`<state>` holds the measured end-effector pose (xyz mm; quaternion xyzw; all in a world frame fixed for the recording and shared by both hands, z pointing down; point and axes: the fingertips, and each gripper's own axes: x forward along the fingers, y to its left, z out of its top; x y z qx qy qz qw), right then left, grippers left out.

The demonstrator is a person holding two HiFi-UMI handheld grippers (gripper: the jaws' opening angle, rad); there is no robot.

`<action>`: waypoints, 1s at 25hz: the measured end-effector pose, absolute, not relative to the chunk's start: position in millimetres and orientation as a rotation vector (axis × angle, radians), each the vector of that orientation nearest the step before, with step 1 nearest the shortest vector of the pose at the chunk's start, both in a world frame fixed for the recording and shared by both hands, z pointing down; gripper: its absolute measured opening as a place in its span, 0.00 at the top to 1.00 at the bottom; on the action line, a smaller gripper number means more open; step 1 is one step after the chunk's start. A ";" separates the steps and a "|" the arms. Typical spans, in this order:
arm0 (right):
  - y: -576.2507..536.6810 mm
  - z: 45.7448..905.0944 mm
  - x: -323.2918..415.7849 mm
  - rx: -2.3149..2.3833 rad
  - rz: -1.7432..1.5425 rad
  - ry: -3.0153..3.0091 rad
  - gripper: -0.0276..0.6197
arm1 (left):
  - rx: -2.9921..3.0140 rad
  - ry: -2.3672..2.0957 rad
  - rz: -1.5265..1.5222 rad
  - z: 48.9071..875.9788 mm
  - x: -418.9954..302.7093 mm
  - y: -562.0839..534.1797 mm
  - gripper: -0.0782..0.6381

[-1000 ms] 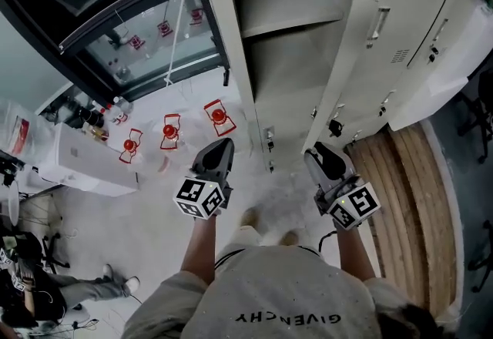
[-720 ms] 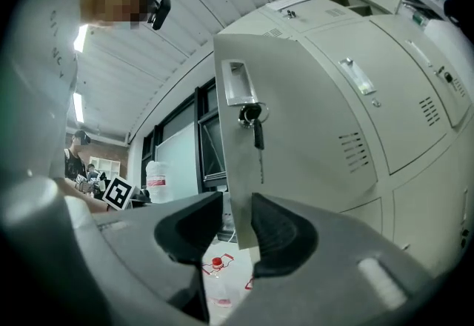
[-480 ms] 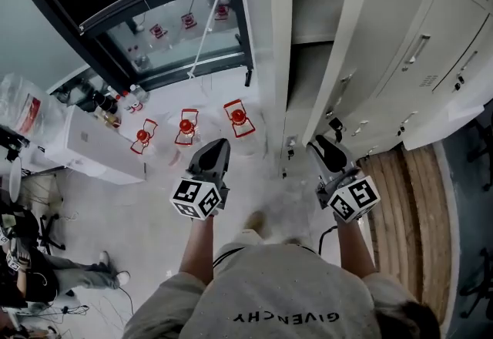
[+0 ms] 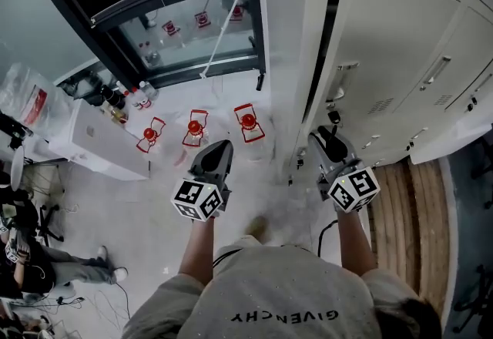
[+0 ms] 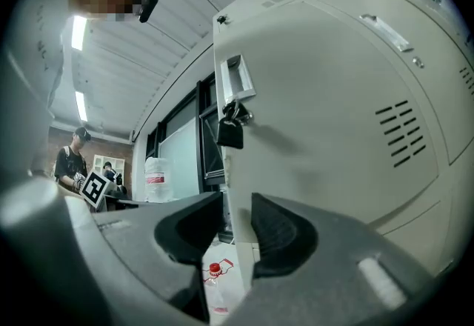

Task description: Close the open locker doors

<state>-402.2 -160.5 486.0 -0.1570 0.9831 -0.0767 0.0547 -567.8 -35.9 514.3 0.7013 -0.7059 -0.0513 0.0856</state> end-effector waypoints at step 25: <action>-176.5 493.9 -405.0 -0.564 -0.256 2.998 0.69 | 2.186 -1.950 -0.144 524.7 -542.4 -70.8 0.90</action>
